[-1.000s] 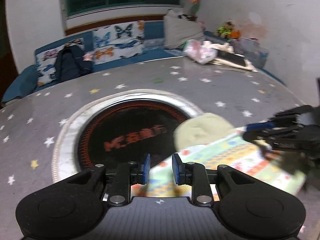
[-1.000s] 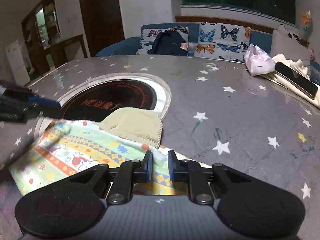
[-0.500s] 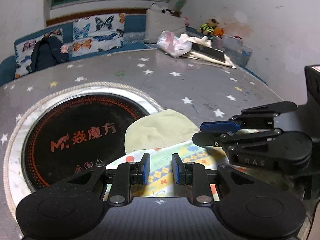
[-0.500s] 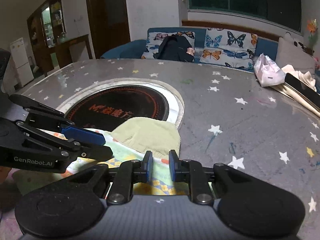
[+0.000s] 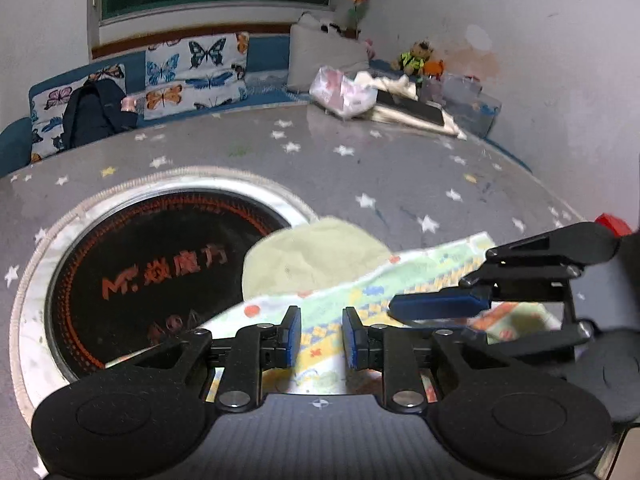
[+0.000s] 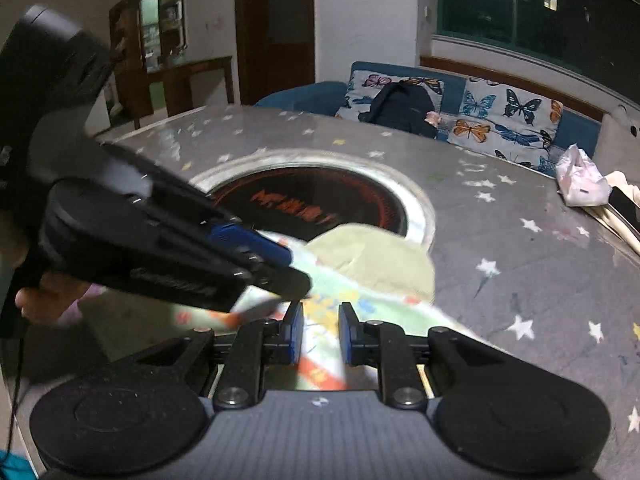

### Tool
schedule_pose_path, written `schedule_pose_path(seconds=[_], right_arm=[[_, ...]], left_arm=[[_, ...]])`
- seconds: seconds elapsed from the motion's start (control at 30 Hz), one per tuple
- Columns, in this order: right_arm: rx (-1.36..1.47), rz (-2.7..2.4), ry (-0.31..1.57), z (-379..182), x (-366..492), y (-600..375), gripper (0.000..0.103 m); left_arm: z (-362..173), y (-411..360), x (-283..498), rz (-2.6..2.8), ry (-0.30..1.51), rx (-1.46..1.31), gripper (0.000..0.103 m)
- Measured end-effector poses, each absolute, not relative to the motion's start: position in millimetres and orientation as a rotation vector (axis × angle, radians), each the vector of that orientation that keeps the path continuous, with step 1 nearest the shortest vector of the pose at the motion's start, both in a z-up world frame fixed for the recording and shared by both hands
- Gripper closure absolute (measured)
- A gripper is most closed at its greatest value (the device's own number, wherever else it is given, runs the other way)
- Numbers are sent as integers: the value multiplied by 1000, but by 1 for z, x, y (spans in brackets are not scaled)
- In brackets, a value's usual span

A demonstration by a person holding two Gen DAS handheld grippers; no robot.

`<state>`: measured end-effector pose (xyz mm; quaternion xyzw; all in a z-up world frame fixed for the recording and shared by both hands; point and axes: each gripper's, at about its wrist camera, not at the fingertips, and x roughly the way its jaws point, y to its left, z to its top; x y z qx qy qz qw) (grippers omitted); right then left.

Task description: Fold clothes

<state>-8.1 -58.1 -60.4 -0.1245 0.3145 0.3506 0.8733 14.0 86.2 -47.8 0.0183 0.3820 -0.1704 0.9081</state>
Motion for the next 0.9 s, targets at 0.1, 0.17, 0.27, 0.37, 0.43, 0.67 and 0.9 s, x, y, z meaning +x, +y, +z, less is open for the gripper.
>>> schedule_pose_path(seconds=[0.1,0.17,0.27,0.37,0.43,0.67,0.9], right_arm=[[-273,733,650,-60,-19,-59,85],[-290,750,648,-59,-31,-60,85],[-347,760,627,-60,-52,-61,85],[-377,753,607,-66,-70,-64,85],[-397,746,589,-69,-78,-68,86],[-411,739,571,-69,-90,-75,86],[-392,723,555,-66,-94,-78,86]], left_arm=[[-51,87,13,-343,781,33,79],[-51,86,12,-340,779,35,79],[-52,85,11,-332,774,44,78],[-54,86,10,-327,769,41,78],[-55,86,10,-322,767,44,78],[-42,87,-3,-319,739,60,78],[-28,78,-57,-409,665,101,78]])
